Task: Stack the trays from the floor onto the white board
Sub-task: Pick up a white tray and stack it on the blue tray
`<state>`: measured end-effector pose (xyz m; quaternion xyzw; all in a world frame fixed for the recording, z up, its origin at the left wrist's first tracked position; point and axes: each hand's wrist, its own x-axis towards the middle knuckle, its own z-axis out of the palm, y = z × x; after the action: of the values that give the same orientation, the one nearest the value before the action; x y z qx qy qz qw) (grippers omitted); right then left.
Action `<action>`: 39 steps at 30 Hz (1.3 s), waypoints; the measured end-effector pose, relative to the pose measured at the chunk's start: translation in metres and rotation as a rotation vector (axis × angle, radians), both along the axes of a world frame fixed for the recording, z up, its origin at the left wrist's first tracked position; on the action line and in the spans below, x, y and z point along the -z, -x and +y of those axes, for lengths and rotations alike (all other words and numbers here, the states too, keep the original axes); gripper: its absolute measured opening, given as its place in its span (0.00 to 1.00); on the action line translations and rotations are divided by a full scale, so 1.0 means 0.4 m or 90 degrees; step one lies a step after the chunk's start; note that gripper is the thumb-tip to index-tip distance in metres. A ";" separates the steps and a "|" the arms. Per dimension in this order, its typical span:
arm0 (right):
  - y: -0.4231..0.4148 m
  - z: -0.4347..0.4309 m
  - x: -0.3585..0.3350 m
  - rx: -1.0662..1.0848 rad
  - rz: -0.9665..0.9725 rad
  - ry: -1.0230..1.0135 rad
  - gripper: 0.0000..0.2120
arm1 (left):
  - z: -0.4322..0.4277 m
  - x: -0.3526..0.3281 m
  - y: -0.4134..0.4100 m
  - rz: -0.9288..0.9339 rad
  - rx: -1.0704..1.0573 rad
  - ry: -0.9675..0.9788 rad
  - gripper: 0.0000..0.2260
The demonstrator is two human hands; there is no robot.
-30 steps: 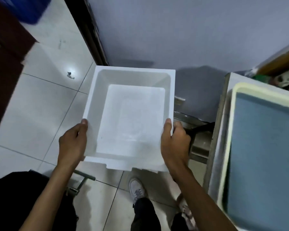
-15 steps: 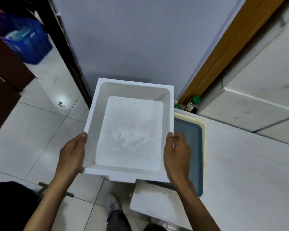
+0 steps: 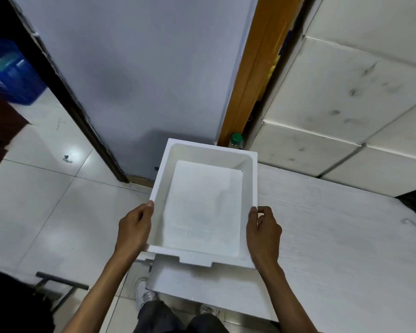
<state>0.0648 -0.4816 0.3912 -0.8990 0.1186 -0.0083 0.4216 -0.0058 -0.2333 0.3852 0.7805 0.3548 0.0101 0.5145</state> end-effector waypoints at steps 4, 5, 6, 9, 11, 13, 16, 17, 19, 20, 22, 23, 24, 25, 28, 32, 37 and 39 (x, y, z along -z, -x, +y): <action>-0.013 -0.026 0.023 0.002 0.013 -0.006 0.11 | -0.029 0.014 -0.013 0.005 0.004 -0.008 0.21; -0.016 -0.028 0.028 0.002 0.015 -0.008 0.11 | -0.032 0.017 -0.015 0.004 0.002 -0.007 0.21; -0.022 -0.029 0.033 0.004 0.017 -0.010 0.11 | -0.034 0.019 -0.020 0.005 0.001 -0.008 0.21; -0.026 -0.031 0.052 0.013 0.032 -0.018 0.10 | -0.033 0.021 -0.031 0.013 0.008 -0.018 0.21; -0.026 -0.037 0.063 0.016 0.038 -0.020 0.10 | -0.036 0.024 -0.038 0.014 0.013 -0.026 0.23; -0.026 -0.045 0.072 0.021 0.040 -0.020 0.10 | -0.040 0.029 -0.041 0.015 0.018 -0.029 0.24; -0.026 -0.053 0.081 0.020 0.038 -0.020 0.10 | -0.044 0.032 -0.044 0.017 0.028 -0.028 0.24; -0.026 -0.054 0.082 0.019 0.035 -0.020 0.10 | -0.045 0.032 -0.045 0.018 0.031 -0.026 0.23; -0.027 -0.056 0.086 0.014 0.027 -0.018 0.10 | -0.047 0.029 -0.046 0.023 0.037 -0.022 0.21; -0.027 -0.056 0.091 0.012 0.028 -0.017 0.10 | -0.047 0.027 -0.046 0.028 0.040 -0.019 0.21; -0.029 -0.055 0.100 0.010 0.035 -0.017 0.10 | -0.048 0.023 -0.048 0.039 0.044 -0.011 0.21; -0.030 -0.055 0.103 0.010 0.037 -0.015 0.11 | -0.049 0.021 -0.049 0.041 0.047 -0.012 0.21; -0.032 -0.056 0.104 0.010 0.036 -0.010 0.11 | -0.052 0.019 -0.052 0.041 0.051 -0.016 0.21; -0.035 -0.058 0.102 0.013 0.034 -0.003 0.11 | -0.056 0.016 -0.055 0.042 0.056 -0.020 0.21; -0.047 -0.076 0.091 0.022 0.030 0.011 0.11 | -0.070 0.012 -0.061 0.039 0.080 -0.022 0.21; -0.055 -0.098 0.083 0.020 0.029 0.016 0.13 | -0.087 0.023 -0.054 0.031 0.080 0.005 0.20; -0.048 -0.107 0.070 0.018 0.034 0.019 0.13 | -0.080 0.036 -0.044 0.046 0.069 0.027 0.21; -0.046 -0.112 0.065 0.018 0.032 0.019 0.14 | -0.081 0.037 -0.041 0.041 0.064 0.044 0.26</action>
<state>0.0831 -0.5262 0.3653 -0.9035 0.1414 0.0065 0.4046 0.0105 -0.2656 0.3706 0.7789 0.3317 -0.0528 0.5295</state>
